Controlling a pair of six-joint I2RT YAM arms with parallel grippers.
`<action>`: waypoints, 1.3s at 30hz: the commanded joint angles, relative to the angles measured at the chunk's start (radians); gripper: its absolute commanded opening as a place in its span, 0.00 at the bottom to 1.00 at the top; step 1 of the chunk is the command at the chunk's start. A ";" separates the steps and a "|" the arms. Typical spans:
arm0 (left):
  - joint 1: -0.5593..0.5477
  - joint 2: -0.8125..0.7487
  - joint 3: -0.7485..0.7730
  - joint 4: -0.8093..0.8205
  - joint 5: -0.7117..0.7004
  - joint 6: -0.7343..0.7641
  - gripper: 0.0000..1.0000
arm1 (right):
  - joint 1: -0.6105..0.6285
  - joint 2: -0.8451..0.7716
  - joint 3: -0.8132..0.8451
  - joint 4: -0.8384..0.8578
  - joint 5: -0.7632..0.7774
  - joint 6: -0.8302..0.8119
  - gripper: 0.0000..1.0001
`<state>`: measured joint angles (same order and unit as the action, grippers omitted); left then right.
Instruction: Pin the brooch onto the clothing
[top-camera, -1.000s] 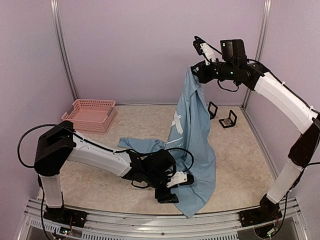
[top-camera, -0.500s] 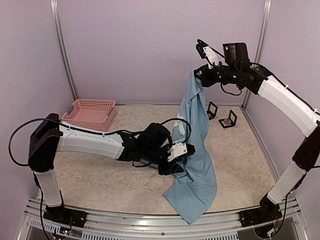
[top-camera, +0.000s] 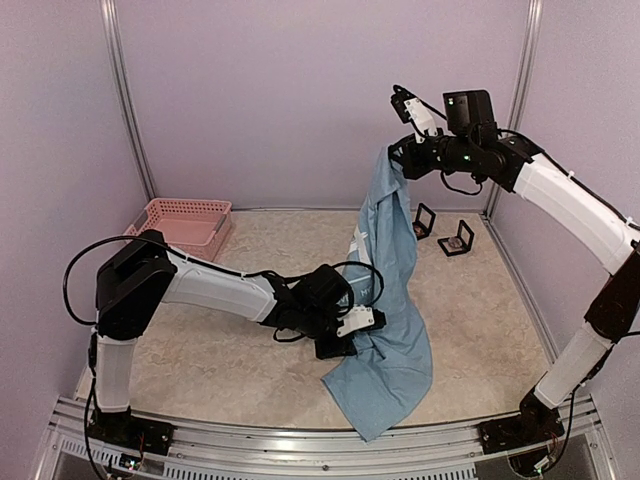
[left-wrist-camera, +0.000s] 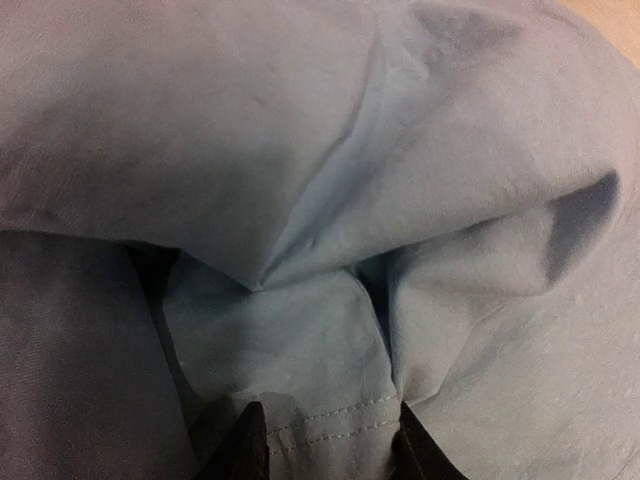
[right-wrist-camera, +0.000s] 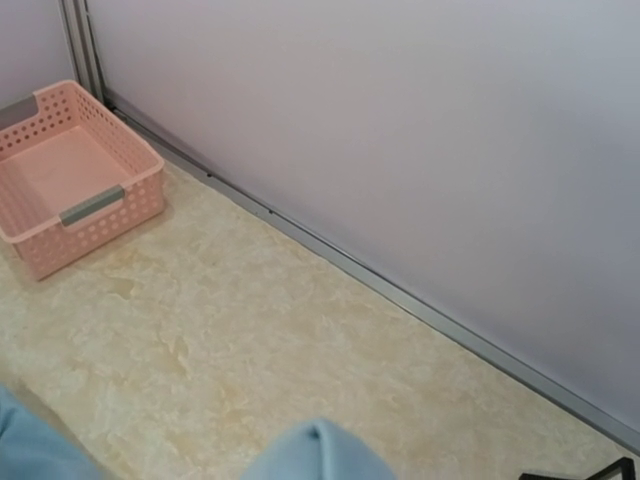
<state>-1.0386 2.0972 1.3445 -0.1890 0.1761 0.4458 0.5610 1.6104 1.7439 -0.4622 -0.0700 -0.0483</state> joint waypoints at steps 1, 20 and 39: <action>0.004 0.011 0.018 -0.009 0.000 -0.009 0.32 | 0.007 -0.036 -0.011 0.021 0.012 -0.011 0.00; 0.037 -0.050 -0.005 0.104 0.044 -0.087 0.24 | 0.007 -0.035 -0.008 0.006 0.008 -0.031 0.00; 0.030 -0.029 0.003 0.132 0.041 -0.127 0.00 | 0.007 -0.039 -0.017 0.000 0.017 -0.034 0.00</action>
<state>-1.0046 2.0857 1.3472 -0.0811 0.2050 0.3305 0.5610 1.6096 1.7355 -0.4648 -0.0650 -0.0742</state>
